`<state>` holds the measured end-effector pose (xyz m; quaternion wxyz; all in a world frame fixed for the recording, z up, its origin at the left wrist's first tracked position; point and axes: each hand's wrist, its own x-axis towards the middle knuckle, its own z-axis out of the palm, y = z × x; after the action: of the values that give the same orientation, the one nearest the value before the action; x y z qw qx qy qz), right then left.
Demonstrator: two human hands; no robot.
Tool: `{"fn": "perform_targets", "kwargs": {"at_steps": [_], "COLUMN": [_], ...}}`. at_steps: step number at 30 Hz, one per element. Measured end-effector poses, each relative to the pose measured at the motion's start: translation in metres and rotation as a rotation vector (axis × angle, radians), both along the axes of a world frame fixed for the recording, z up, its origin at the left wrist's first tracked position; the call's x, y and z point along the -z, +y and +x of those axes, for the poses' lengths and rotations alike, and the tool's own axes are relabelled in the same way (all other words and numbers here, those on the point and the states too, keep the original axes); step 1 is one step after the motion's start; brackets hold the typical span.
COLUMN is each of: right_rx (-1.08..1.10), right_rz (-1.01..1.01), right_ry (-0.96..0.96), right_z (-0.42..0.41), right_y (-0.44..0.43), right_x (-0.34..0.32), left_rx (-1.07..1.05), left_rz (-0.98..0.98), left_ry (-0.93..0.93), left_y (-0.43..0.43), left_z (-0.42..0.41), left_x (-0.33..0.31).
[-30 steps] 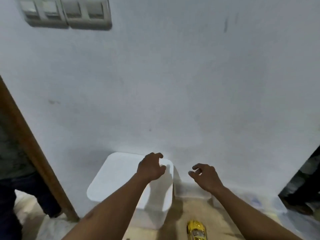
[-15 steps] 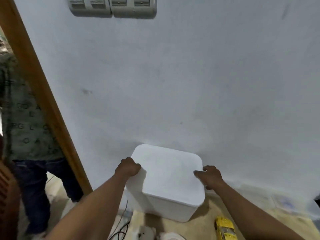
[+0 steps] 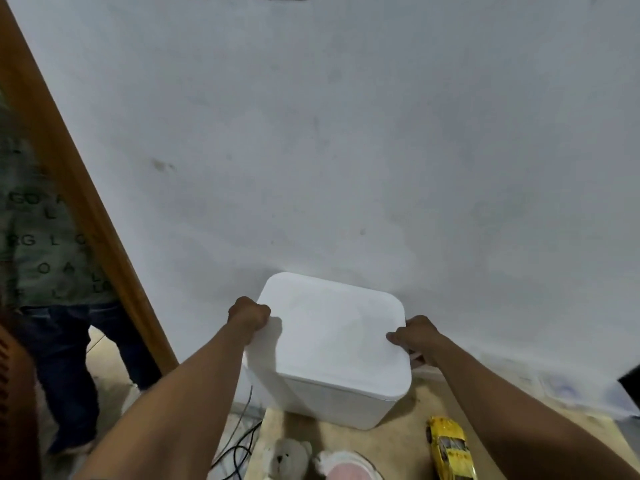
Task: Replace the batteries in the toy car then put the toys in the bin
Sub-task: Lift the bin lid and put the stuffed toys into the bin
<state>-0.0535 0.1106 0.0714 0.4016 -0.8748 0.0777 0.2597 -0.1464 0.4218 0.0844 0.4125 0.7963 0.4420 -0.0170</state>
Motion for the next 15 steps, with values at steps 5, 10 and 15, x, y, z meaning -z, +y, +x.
{"fn": "perform_targets", "kwargs": {"at_steps": [5,10,15], "right_rx": [0.010,0.001,0.048], "right_rz": [0.008,-0.029,0.046], "right_ry": [0.017,-0.112,-0.222], "right_z": [-0.001,-0.010,-0.016], "right_y": [0.001,0.002,-0.007], "right_x": [-0.006,-0.012,-0.032], "left_rx": [-0.038,-0.046,0.037], "left_rz": [-0.013,0.075,0.291], "left_ry": [-0.038,-0.090,-0.208], "left_y": [0.003,0.001,-0.015], "left_z": [0.003,-0.004,-0.014], "left_x": [-0.002,-0.005,-0.017]}}
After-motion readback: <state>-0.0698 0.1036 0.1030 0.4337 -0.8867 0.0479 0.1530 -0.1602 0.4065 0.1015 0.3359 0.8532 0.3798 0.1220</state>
